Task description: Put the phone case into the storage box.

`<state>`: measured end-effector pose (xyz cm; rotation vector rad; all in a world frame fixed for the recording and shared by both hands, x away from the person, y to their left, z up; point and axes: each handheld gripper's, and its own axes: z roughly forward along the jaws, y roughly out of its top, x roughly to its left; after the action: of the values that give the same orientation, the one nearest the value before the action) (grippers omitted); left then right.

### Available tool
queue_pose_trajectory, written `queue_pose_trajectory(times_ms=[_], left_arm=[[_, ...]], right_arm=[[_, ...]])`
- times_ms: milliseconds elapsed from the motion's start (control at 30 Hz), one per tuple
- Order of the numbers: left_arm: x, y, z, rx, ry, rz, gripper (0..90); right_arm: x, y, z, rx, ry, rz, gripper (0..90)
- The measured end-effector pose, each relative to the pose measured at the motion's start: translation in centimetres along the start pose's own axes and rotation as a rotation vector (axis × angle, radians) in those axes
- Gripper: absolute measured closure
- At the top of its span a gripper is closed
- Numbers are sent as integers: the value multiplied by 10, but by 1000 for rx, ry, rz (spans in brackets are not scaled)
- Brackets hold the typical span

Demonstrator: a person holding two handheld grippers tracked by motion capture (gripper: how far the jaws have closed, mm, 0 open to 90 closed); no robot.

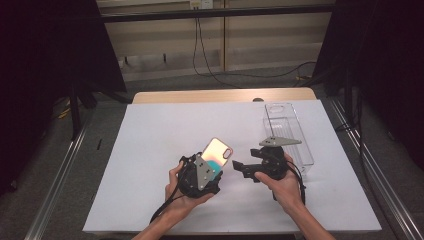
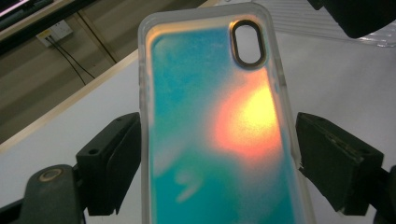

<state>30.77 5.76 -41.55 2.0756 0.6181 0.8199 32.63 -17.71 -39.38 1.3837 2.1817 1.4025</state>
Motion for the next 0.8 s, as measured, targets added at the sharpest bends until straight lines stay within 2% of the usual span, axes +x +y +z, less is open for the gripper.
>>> queue_pose_trajectory(times_ms=[67, 133, 233, 300, 433, 567, 700, 800], left_arm=[[-1, 1, 1, -1, 9, 5, 169], [-1, 1, 3, -6, 19, 1, 170], [-2, 2, 8, -19, 36, 6, 170], [-2, 3, 10, -19, 38, 2, 169], [-3, 3, 10, -38, 58, 6, 170], [-5, 2, 11, -32, 62, 25, 170], [-5, 2, 11, -29, 65, 33, 170], [-5, 2, 12, -30, 68, 31, 170]], right_arm=[[1, 0, 0, 12, -14, -5, 186], [2, 0, 1, 6, 10, -20, 181], [3, 3, 1, 12, -1, -52, 161], [3, 5, 2, 25, -11, -46, 147], [4, 9, 5, 38, -23, -50, 248], [8, 13, 8, 44, -37, -48, 339], [8, 16, 12, 68, -3, 5, 447], [6, 18, 14, 74, 1, 39, 469]])
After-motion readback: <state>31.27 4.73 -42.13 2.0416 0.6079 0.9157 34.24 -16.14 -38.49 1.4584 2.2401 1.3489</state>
